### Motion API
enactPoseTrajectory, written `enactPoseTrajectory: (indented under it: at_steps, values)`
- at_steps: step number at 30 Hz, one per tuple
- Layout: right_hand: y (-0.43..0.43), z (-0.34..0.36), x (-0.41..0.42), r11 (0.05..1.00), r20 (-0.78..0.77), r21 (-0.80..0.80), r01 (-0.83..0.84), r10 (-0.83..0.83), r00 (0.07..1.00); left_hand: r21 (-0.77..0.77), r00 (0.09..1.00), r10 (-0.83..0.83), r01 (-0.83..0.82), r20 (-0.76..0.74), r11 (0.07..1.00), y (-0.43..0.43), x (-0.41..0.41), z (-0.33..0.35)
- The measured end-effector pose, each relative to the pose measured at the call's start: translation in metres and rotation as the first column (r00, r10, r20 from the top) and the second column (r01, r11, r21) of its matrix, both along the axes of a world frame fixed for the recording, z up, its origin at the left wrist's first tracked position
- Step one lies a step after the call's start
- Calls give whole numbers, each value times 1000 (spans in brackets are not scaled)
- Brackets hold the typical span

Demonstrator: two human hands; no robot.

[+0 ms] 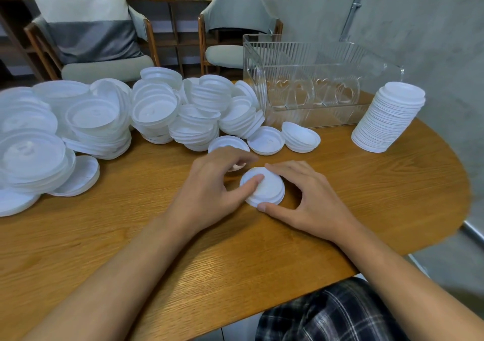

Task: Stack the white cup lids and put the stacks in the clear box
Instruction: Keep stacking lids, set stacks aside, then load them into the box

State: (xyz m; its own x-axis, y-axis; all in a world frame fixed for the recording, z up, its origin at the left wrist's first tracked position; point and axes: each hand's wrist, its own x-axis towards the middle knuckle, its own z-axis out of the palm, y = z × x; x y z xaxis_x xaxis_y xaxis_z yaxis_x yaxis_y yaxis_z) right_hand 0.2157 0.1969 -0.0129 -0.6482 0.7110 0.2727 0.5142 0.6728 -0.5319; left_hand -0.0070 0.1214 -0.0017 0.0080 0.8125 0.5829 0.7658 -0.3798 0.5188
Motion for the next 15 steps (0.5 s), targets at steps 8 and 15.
enactPoseTrajectory:
  at_steps: [8,15]
  values:
    - [0,2,0,999,11,-20,47,-47,999,-81,958,150,-175,-246,981,4,-18,-3]
    - [-1,2,0,999,12,-23,39,-39,999,-61,965,211,-222,-155,973,4,-17,-2]
